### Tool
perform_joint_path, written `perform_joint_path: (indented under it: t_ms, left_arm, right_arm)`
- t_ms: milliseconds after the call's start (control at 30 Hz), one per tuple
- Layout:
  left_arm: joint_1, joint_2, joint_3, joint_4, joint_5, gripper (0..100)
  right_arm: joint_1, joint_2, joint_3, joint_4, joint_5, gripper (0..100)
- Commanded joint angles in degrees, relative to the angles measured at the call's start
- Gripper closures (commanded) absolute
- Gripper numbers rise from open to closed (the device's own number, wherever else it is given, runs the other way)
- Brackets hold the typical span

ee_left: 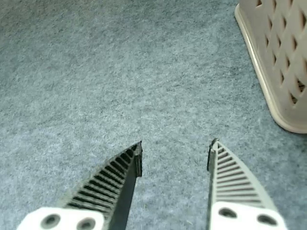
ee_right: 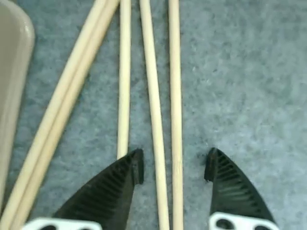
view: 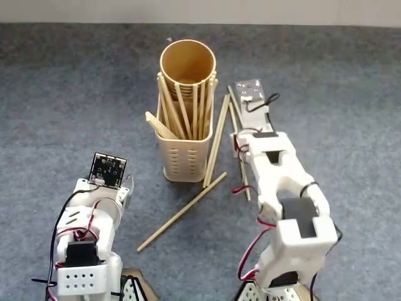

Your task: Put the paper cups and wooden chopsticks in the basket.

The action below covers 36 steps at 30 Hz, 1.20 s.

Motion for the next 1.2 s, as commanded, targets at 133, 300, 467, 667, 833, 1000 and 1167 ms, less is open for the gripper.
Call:
perform_joint_path:
  t_ms: [133, 300, 467, 667, 833, 1000, 1167]
  left_arm:
    - [0.6, -0.3, 1.1, 0.2, -0.4, 75]
    - [0.6, -0.3, 1.1, 0.2, -0.4, 75]
    - [0.6, -0.3, 1.1, 0.2, -0.4, 75]
    - [0.6, -0.3, 1.1, 0.0, -0.4, 75]
    - [0.6, -0.3, 1.1, 0.0, -0.4, 75]
    - [0.6, -0.3, 1.1, 0.0, -0.4, 75]
    - [0.6, -0.3, 1.1, 0.0, -0.4, 75]
  right_arm:
    - [3.0, 6.3, -10.4, 6.4, 4.2, 84.8]
    - [6.0, 8.4, -12.1, 8.8, 5.8, 98.6]
    - [7.4, 3.6, -13.3, 8.9, 3.6, 99.3]
    - [5.8, -21.3, -16.4, 8.8, -2.6, 99.3]
    - [-1.4, -40.7, -17.7, 8.2, -4.7, 99.3]
    - [-11.8, -48.6, -17.5, -0.4, -6.0, 99.3]
    - [-19.6, -49.1, -10.4, -8.7, -10.4, 99.3]
